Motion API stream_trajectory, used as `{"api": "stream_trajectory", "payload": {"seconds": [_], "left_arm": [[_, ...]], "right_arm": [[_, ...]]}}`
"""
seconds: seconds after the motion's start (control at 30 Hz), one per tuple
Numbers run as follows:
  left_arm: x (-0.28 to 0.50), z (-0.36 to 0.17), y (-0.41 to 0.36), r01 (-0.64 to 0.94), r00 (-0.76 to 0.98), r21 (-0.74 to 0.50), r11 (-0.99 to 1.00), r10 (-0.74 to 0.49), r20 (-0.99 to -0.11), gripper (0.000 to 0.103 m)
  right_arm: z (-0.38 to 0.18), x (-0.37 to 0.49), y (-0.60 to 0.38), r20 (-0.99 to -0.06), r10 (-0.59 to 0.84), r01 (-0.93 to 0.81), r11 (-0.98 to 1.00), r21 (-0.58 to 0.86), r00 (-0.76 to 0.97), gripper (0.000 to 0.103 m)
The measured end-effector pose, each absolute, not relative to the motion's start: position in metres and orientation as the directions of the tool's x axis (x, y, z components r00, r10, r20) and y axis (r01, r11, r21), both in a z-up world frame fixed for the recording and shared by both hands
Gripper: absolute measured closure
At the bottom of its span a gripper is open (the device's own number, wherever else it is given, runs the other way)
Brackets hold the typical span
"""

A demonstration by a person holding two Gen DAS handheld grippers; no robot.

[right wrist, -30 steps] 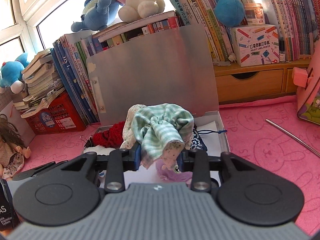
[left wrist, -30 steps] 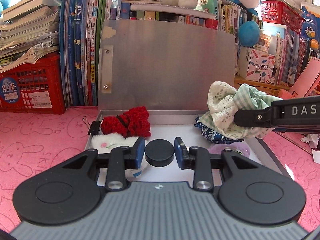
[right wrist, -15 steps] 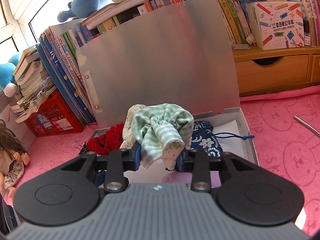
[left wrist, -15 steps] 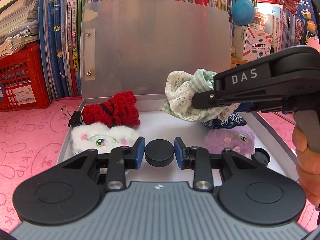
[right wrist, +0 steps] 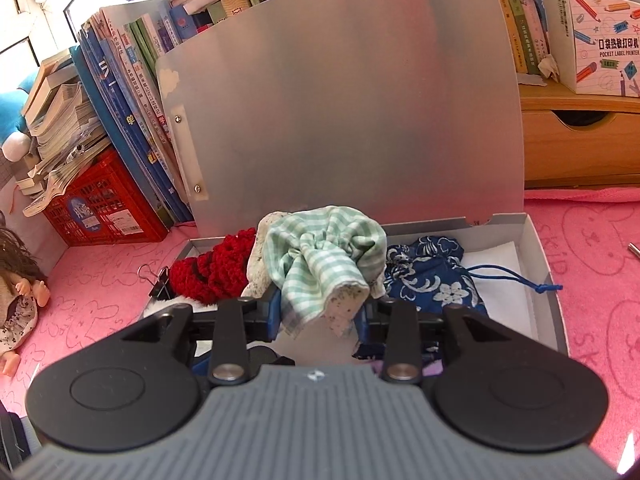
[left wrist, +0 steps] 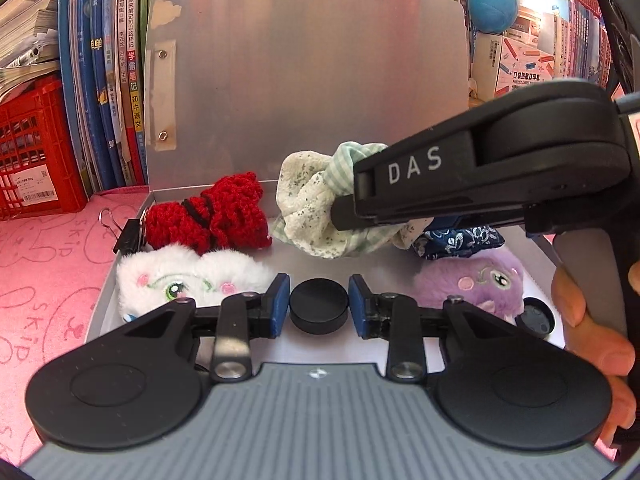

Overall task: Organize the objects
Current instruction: 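Lower the checked cloth into the box with the right gripper and open it, then withdraw both grippers from the box, left still holding the black lid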

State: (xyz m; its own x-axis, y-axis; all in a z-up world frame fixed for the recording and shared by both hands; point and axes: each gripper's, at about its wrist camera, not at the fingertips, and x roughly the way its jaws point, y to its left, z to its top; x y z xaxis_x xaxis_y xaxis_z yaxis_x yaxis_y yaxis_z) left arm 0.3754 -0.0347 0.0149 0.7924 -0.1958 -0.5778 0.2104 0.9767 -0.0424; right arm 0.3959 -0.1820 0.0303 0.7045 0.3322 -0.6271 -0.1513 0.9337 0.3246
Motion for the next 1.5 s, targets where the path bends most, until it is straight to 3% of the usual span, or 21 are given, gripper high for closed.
{"api": "stream_trajectory", "payload": {"seconds": [0.17, 0.23, 0.3, 0.5, 0.83, 1.5], "left_arm": [[0.373, 0.015, -0.036, 0.218, 0.786, -0.029, 0.976, -0.193, -0.587, 0.060], [0.371, 0.016, -0.037, 0.231, 0.786, -0.033, 0.972, -0.207, -0.583, 0.045], [0.368, 0.018, -0.037, 0.247, 0.784, -0.043, 0.968, -0.226, -0.579, 0.039], [0.358, 0.020, -0.037, 0.266, 0.779, -0.026, 0.964, -0.231, -0.583, 0.033], [0.330, 0.032, -0.045, 0.290, 0.804, 0.077, 0.954, -0.199, -0.560, 0.017], [0.257, 0.075, -0.025, 0.298, 0.824, 0.060, 0.953, -0.225, -0.520, 0.012]], "right_arm": [[0.024, 0.396, -0.182, -0.627, 0.347, -0.146, 0.926, 0.349, 0.698, 0.059], [0.023, 0.394, -0.183, -0.618, 0.351, -0.144, 0.922, 0.360, 0.703, 0.042], [0.023, 0.393, -0.183, -0.609, 0.363, -0.150, 0.916, 0.373, 0.705, 0.033], [0.029, 0.387, -0.187, -0.594, 0.374, -0.153, 0.909, 0.388, 0.712, 0.020], [0.052, 0.363, -0.201, -0.562, 0.374, -0.160, 0.906, 0.393, 0.738, 0.013], [0.102, 0.273, -0.229, -0.476, 0.339, -0.214, 0.930, 0.299, 0.811, 0.003]]}}
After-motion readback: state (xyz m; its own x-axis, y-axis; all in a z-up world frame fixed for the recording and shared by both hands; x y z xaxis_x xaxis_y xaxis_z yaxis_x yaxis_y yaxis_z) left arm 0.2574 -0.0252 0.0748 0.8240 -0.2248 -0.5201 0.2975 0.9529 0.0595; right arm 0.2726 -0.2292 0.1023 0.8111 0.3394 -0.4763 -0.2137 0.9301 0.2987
